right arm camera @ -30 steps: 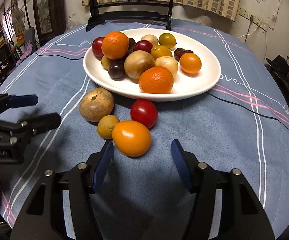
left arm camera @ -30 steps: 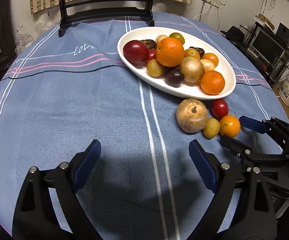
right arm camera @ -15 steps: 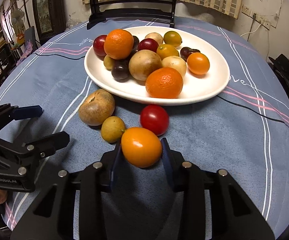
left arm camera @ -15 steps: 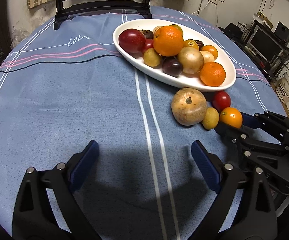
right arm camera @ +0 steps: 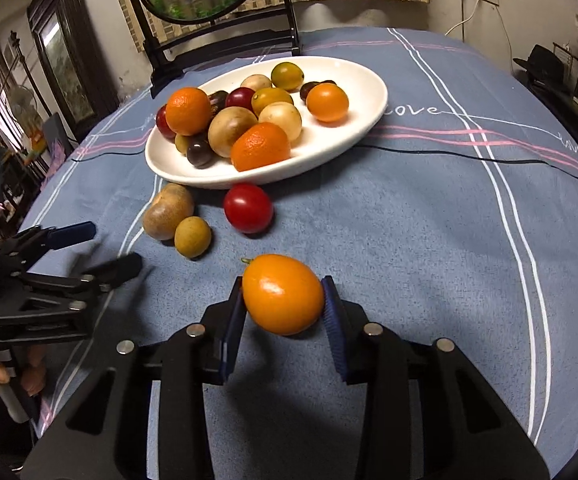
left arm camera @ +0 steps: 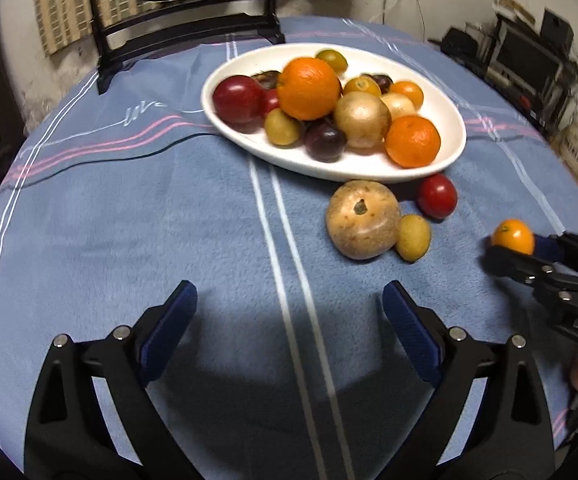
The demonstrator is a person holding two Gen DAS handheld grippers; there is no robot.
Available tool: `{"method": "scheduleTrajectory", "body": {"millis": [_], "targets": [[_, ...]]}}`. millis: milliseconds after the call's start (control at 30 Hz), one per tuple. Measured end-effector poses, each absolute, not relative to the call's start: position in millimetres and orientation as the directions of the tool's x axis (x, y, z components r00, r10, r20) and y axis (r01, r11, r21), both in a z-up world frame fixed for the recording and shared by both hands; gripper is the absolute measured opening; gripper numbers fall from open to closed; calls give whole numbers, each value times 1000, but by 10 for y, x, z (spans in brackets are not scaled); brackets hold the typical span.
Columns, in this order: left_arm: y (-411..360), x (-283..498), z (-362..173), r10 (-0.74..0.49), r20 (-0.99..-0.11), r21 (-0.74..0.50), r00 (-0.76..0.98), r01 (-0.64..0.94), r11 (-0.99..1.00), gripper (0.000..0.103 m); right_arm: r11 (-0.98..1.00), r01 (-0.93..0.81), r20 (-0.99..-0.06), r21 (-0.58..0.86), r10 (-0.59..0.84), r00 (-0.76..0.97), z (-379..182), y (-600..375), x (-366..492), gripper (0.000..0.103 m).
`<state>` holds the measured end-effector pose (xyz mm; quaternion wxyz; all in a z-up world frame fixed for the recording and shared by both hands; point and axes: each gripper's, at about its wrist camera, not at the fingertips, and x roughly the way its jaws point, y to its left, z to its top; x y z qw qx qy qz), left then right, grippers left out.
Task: Organize fruits
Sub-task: 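Grasp the pale brown fruit with the left tool while the right tool grasps an orange, then lower the pale brown fruit and orange onto the white plate and release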
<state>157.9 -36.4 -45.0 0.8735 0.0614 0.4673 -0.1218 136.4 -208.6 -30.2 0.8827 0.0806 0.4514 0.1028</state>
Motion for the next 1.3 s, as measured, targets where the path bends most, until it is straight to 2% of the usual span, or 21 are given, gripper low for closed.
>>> {"method": "scheduleTrajectory", "body": {"millis": [233, 367, 467, 633, 700, 733, 767, 867, 1300], "targets": [[-626, 1700, -492, -116, -845, 89, 523, 350, 932, 94, 951, -141, -762, 274, 304, 571, -287, -2081, 1329, 38], [-689, 1815, -482, -136, -852, 74, 506, 374, 925, 88, 946, -138, -758, 293, 318, 570, -294, -2100, 1334, 38], [-712, 1891, -485, -174, -857, 35, 485, 391, 920, 79, 945, -142, -758, 295, 322, 567, -294, -2089, 1340, 38], [-752, 1970, -505, -206, -857, 3, 473, 404, 915, 78, 938, -142, -757, 316, 340, 558, -312, -2111, 1359, 38], [-780, 1967, -501, -214, -851, 0, 479, 408, 913, 71, 936, -137, -756, 325, 344, 556, -320, -2125, 1360, 38], [-805, 1940, -491, -229, -845, -1, 484, 426, 905, 55, 935, -137, -754, 328, 347, 558, -317, -2132, 1356, 38], [-857, 1889, -473, -252, -838, -1, 484, 461, 887, 44, 934, -138, -752, 330, 348, 560, -314, -2135, 1353, 38], [-919, 1811, -468, -226, -833, 49, 505, 475, 879, 44, 934, -136, -749, 330, 347, 564, -307, -2141, 1345, 38], [-600, 1630, -265, -259, -838, -44, 481, 414, 909, 44, 956, -135, -757, 260, 289, 586, -255, -2100, 1265, 38]]}}
